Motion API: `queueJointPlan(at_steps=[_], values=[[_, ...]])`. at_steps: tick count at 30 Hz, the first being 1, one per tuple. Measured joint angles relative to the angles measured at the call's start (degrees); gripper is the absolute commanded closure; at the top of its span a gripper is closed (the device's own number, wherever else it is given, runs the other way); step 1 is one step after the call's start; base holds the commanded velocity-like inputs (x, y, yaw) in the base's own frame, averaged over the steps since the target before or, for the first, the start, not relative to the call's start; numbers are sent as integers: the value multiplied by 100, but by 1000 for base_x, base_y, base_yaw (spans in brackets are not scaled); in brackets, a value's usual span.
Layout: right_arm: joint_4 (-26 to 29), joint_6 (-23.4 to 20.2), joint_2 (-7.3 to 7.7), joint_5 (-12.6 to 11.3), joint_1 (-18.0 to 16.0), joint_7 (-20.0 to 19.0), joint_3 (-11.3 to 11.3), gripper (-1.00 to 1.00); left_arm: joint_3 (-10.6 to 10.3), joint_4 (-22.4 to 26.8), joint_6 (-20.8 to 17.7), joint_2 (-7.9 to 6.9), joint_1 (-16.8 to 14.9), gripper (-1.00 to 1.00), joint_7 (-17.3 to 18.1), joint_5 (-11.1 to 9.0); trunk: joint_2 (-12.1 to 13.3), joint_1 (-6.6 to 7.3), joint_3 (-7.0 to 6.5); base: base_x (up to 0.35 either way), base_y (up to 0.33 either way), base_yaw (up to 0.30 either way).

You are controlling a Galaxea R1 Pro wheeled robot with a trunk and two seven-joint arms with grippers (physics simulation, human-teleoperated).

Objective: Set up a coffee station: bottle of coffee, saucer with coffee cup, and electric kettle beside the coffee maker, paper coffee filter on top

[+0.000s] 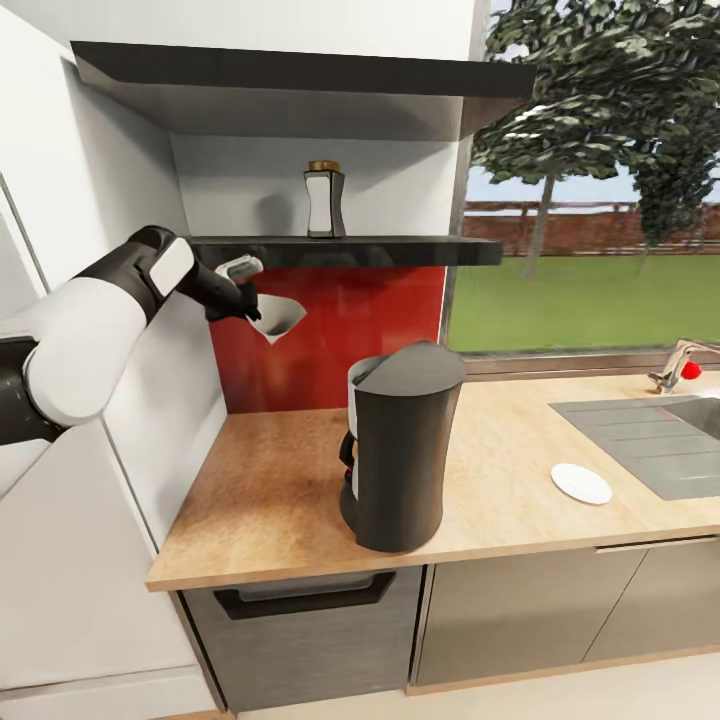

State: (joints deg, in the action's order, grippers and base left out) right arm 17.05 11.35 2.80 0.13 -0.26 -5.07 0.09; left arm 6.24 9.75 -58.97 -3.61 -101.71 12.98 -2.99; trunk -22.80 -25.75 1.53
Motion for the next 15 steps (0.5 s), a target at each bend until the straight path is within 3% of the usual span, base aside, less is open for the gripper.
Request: queueJointPlan(at_steps=[4,15], values=[[0,2,0,-5,-1,7,0,-100,58,14,6,6,-17,100,-34,-53,0,0,0,0,0,-96],[-1,3,0,-5,0,8,0,-100,93,6,10,-18,48,100,-39,-66,0,0,1,0,0,-253]])
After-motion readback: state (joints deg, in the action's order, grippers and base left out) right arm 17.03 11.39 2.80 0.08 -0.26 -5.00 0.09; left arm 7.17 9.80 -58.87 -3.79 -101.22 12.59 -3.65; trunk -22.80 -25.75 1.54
